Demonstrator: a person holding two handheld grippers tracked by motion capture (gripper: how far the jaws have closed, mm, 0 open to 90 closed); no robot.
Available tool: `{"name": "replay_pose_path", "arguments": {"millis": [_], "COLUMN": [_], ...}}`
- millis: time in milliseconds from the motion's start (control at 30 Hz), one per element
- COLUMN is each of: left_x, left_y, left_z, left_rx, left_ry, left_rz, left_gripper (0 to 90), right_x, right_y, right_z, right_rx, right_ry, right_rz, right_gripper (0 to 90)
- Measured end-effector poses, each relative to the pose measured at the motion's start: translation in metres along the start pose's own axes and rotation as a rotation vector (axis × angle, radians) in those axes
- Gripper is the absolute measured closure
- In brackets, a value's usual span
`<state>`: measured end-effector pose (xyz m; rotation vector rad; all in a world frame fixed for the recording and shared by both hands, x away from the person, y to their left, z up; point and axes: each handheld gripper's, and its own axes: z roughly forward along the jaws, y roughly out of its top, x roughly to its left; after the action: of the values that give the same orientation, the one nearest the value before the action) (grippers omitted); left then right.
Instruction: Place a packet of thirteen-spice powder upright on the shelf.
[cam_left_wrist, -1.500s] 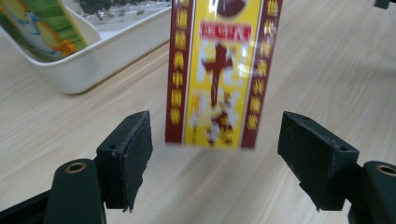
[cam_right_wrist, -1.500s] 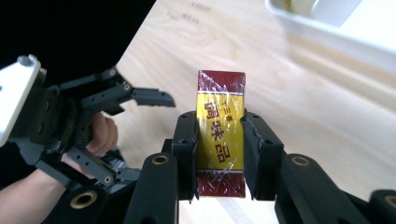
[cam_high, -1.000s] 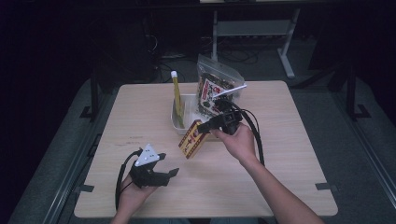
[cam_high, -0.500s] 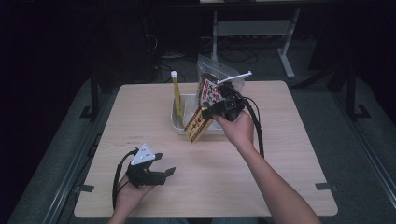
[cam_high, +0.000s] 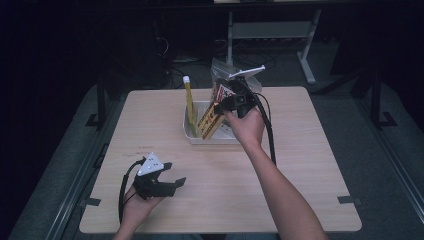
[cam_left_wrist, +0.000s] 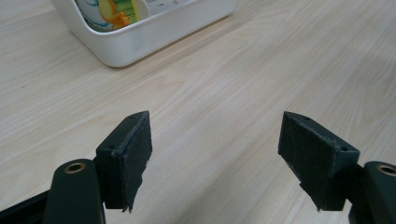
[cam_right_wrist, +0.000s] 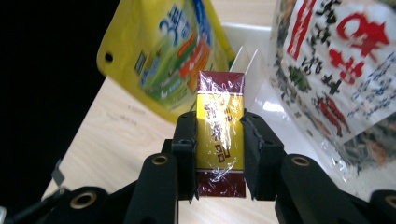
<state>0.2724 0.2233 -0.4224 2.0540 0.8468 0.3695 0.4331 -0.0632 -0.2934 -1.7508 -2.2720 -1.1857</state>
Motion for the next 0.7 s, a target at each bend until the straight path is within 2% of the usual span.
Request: {"name": "replay_pose_path", "arguments": {"millis": [100,267,433,567,700], "left_x": [0.002,0.005,0.008,0.009,0.008], "left_y": [-0.001,-0.002,-0.002,-0.003,-0.003], "left_z": [-0.001,-0.004,-0.006,-0.006,-0.005], "left_rx": [-0.011,-0.022,-0.026,-0.030,-0.032], "left_ry": [-0.014,-0.014,-0.011,-0.014,-0.020], "left_rz": [-0.017,-0.037,-0.045,-0.051,-0.053], "left_gripper": [25.4,25.4,25.4,25.4,25.4], "right_x": [0.001,0.005,0.009,0.010,0.009], "right_y": [0.004,0.012,0.018,0.020,0.022], "right_z": [0.003,0.007,0.013,0.020,0.025], "right_rx": [-0.007,-0.029,-0.045,-0.061,-0.080], "right_ry": [-0.024,-0.036,-0.073,-0.085,-0.113], "right_rz": [0.003,0.021,0.040,0.060,0.094], "right_gripper": [68.1,68.0,68.0,68.0,68.0]}}
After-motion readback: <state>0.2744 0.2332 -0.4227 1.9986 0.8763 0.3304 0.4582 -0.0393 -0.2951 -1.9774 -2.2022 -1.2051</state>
